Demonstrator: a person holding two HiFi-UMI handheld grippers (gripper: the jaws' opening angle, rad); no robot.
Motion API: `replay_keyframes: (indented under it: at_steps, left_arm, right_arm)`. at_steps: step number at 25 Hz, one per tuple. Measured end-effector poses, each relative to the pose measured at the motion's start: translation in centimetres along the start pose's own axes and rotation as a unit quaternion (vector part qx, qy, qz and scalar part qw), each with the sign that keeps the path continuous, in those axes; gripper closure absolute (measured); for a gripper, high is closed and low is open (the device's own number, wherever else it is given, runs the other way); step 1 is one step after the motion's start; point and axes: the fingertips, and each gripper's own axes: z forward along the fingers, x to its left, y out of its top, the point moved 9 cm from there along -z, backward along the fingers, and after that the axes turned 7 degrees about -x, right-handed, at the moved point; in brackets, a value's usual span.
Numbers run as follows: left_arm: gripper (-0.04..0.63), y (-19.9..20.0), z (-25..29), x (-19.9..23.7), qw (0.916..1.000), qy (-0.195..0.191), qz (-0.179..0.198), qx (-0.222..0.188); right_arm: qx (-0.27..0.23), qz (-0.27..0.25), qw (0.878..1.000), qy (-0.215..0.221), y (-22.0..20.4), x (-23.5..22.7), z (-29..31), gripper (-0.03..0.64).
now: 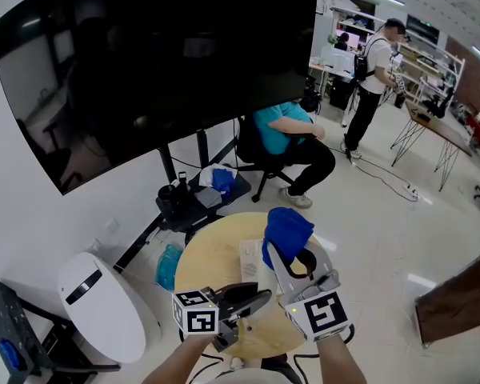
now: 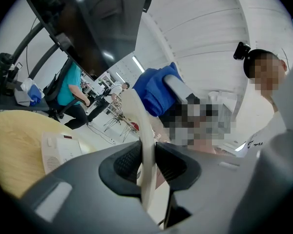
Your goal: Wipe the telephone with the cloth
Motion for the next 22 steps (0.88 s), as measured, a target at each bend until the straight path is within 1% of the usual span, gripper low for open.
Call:
replay_keyframes:
  at_steps: [5, 10, 22]
  left_arm:
    - [0.512, -0.3, -0.1, -0.8, 1.0, -0.001, 0.008, 0.004]
    - [0.512, 0.0, -0.4, -1.0, 0.9999, -0.001, 0.016, 0.0]
    - [0.512, 2.0, -1.9, -0.5, 0.999, 0.011, 0.008, -0.042]
  right_arm:
    - [0.003, 0.001, 1.0, -0.007, -0.3, 0.0, 0.4, 0.557]
    - [0.009, 0.008, 1.0, -0.002, -0.9, 0.7, 0.4, 0.557]
    - [0.024, 0.027, 0.999, 0.008, -2.3, 3.2, -0.7, 0.557]
